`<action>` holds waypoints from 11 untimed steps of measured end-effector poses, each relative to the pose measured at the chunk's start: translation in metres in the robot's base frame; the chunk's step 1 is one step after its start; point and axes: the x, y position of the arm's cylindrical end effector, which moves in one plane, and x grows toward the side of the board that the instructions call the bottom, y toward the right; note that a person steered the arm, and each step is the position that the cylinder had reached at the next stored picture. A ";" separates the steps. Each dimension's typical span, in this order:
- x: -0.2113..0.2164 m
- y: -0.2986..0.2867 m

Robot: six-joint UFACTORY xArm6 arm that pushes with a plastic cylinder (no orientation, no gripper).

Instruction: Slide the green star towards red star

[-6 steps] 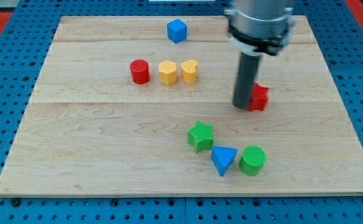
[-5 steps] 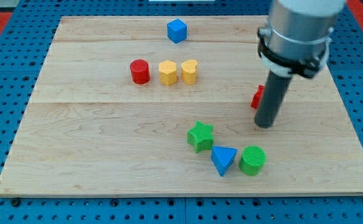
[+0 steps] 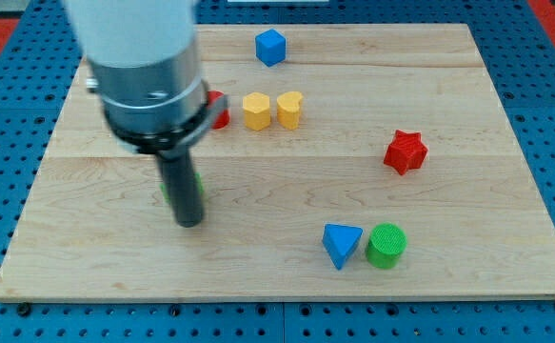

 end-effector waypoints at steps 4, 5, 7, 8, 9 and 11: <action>-0.045 0.082; 0.002 0.054; -0.048 0.152; -0.048 0.155; -0.101 0.196; -0.135 0.264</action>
